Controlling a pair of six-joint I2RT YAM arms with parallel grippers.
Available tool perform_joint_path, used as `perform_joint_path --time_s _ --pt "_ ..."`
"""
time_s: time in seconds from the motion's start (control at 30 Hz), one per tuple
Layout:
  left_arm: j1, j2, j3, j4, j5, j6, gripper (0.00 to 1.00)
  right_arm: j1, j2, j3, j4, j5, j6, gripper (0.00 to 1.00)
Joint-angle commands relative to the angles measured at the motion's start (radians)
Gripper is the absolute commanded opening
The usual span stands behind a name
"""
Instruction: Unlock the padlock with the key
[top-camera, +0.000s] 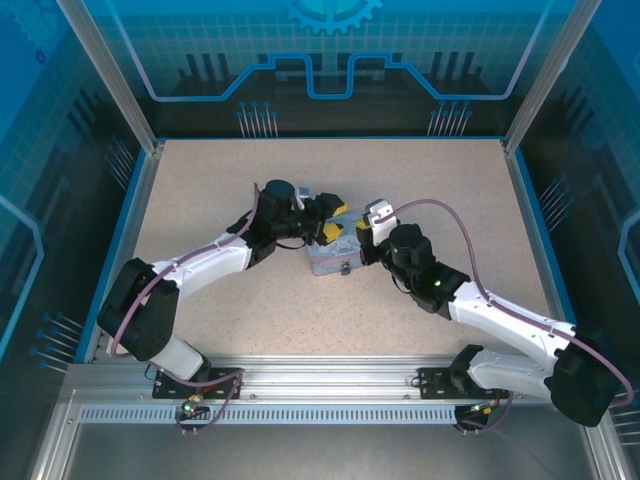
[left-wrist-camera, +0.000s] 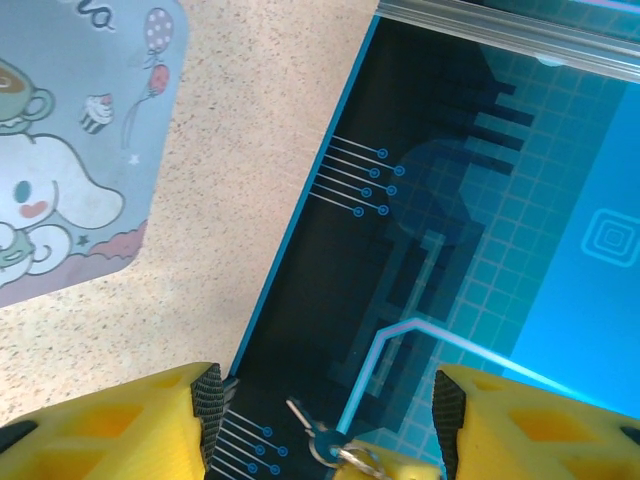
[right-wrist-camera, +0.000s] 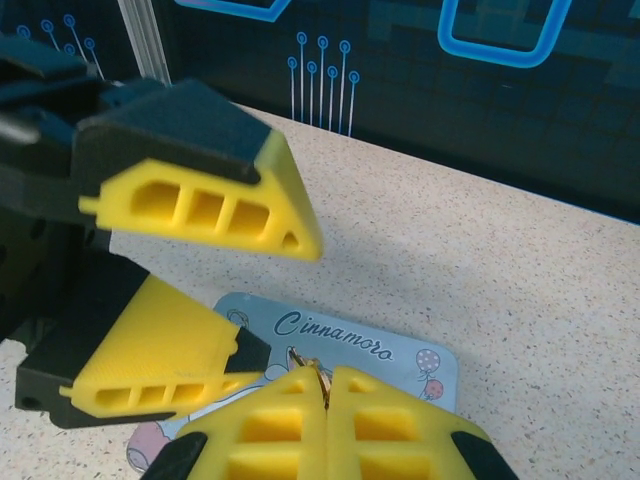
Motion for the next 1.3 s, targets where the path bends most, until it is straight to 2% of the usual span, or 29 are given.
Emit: perform_joint_path --time_s 0.0,0.37,0.63,0.9,1.2,1.27 --pt "-0.007 0.018 0.039 -0.003 -0.015 -0.017 0.58 0.017 0.014 0.032 0.050 0.017 -0.024 0.00" --pt "-0.030 0.044 0.051 0.019 -0.015 -0.028 0.47 0.027 0.042 0.047 0.056 0.020 -0.052 0.00" --pt "-0.033 0.048 0.055 0.030 -0.018 -0.032 0.30 0.028 0.045 0.045 0.057 0.021 -0.068 0.00" --pt "-0.036 0.052 0.057 0.036 -0.016 -0.033 0.19 0.032 0.054 0.049 0.056 0.020 -0.075 0.00" --pt "-0.037 0.052 0.058 0.036 -0.018 -0.031 0.14 0.036 0.071 0.052 0.055 0.020 -0.077 0.00" --pt "-0.038 0.053 0.058 0.036 -0.018 -0.031 0.10 0.037 0.073 0.051 0.057 0.022 -0.077 0.00"
